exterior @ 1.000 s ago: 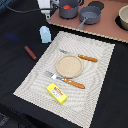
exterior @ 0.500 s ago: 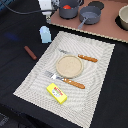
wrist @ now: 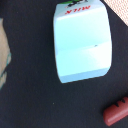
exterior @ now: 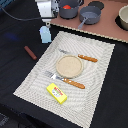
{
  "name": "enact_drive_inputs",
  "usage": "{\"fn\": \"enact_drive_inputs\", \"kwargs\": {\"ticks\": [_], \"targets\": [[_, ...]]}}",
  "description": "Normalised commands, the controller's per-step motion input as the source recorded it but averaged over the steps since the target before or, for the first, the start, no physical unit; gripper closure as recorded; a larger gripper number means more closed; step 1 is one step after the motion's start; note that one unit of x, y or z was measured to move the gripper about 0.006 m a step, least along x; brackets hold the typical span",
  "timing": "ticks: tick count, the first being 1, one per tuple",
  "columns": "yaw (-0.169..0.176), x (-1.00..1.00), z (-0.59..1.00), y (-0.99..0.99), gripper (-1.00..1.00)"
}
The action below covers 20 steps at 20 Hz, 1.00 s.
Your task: Interact with the objects in diverse but meaningful ways.
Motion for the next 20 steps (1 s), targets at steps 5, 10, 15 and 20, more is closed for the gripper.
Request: {"fn": "enact_drive_inputs", "kwargs": {"ticks": [5, 10, 15, 20], "targets": [[0.0, 0.02, -0.24, 0.0, -1.0], [0.0, 0.0, -0.26, 0.0, -1.0], [0.008, 0.0, -0.31, 0.0, -1.0], [0.013, 0.0, -0.35, 0.0, -1.0]]}}
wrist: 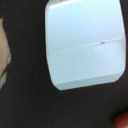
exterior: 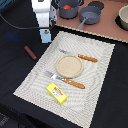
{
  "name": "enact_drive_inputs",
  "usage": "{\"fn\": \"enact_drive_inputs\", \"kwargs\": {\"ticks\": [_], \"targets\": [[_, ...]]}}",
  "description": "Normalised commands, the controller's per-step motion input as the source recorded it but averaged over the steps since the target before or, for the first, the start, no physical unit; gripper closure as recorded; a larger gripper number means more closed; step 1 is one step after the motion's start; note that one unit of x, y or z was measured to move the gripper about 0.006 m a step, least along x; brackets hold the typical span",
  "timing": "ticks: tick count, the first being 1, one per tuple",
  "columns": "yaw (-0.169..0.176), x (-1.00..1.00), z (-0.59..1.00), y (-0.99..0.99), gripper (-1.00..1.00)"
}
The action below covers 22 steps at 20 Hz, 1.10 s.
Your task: Interact with the objects in diverse but meaningful ways.
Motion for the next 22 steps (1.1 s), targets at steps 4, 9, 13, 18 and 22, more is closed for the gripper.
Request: {"fn": "enact_drive_inputs", "kwargs": {"ticks": [4, 9, 13, 18, 22], "targets": [[0.016, -0.01, -0.39, 0.0, -1.0], [0.02, -0.01, -0.37, 0.0, -1.0], [0.002, 0.11, -0.11, 0.11, 1.0], [0.0, 0.26, 0.0, 0.19, 1.0], [0.0, 0.23, 0.0, 0.15, 1.0]]}}
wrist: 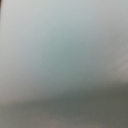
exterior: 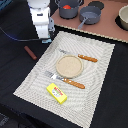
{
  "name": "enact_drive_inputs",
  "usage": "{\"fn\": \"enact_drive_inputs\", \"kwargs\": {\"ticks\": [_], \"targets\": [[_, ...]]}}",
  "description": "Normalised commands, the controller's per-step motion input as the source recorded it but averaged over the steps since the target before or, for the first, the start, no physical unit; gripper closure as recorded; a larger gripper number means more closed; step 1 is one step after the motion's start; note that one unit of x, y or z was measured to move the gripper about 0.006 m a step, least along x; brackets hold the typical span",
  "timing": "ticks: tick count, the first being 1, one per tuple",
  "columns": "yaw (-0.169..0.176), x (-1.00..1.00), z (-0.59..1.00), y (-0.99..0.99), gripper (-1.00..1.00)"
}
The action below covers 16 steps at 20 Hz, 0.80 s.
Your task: Interact with the objects in diverse but meaningful ways.
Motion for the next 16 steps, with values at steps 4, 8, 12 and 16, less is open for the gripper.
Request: {"fn": "enact_drive_inputs", "kwargs": {"ticks": [4, 8, 12, 16], "targets": [[0.0, 0.27, 0.06, 0.1, 1.0], [-0.029, 0.69, 0.64, 0.05, 1.0], [-0.06, 0.94, 0.81, 0.0, 1.0], [-0.045, 1.0, 0.72, 0.0, 1.0]]}}
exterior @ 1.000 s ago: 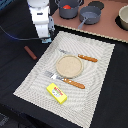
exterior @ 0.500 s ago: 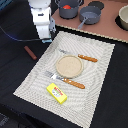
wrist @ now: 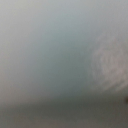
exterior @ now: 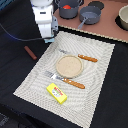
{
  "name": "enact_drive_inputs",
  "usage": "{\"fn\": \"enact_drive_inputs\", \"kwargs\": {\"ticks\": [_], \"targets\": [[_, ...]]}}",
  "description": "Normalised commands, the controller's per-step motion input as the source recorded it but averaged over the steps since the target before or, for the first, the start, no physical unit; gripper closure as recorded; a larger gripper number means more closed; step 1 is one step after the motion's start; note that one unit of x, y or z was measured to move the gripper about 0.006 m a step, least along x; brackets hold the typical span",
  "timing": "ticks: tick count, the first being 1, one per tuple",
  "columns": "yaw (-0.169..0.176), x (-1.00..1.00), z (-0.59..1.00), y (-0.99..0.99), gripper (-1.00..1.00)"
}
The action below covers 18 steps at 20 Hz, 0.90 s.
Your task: Interact with the objects in diverse but meaningful ways.
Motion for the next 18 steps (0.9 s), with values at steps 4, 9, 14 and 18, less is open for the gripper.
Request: {"fn": "enact_drive_inputs", "kwargs": {"ticks": [4, 9, 14, 18], "targets": [[-0.043, 1.0, 0.58, 0.0, 1.0], [-0.031, 1.0, 0.24, 0.0, 1.0], [-0.014, 1.0, 0.18, 0.0, 1.0], [-0.003, 1.0, 0.17, 0.03, 1.0]]}}
